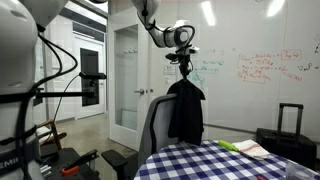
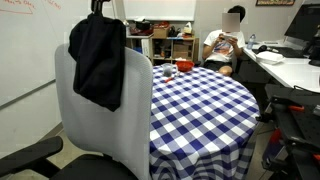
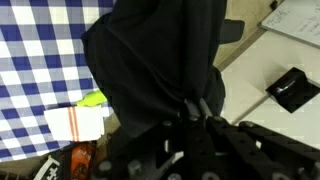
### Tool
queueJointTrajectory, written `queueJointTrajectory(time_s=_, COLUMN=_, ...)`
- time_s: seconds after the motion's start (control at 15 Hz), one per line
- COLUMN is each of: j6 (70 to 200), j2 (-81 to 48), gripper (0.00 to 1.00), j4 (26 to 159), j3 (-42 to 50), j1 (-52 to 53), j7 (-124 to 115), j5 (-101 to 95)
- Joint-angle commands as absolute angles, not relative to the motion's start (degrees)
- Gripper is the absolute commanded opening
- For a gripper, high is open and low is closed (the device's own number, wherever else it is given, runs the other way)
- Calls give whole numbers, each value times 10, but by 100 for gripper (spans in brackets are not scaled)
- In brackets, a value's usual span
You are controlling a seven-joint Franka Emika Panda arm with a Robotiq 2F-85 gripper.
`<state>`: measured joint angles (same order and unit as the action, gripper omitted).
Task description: Put the black cloth on the table
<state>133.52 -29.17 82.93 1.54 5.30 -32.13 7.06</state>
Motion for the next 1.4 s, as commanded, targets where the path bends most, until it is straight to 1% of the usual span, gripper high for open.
queueJointTrajectory(time_s=0.0, j6=1293, j2=-227, gripper=3, j4=829, j3=6, j1=31, j7=-267, j5=95)
queueJointTrajectory(time_s=0.27, j6=1244, j2=-168, gripper=3, j4=839, j3=1, j1=0, j7=-215, j5=142)
queueJointTrajectory(time_s=0.6, j6=1218, j2=-96, gripper=3, j4=874, j3=22, j1=-42, j7=-193, j5=187)
queueJointTrajectory(time_s=1.07, j6=1225, j2=40, gripper=3, j4=988, j3=93, j1=-105, j7=-220, j5=182)
queueJointTrajectory(time_s=1.33, j6=1266, j2=75, gripper=3, j4=1092, j3=92, j1=-103, j7=-244, j5=171)
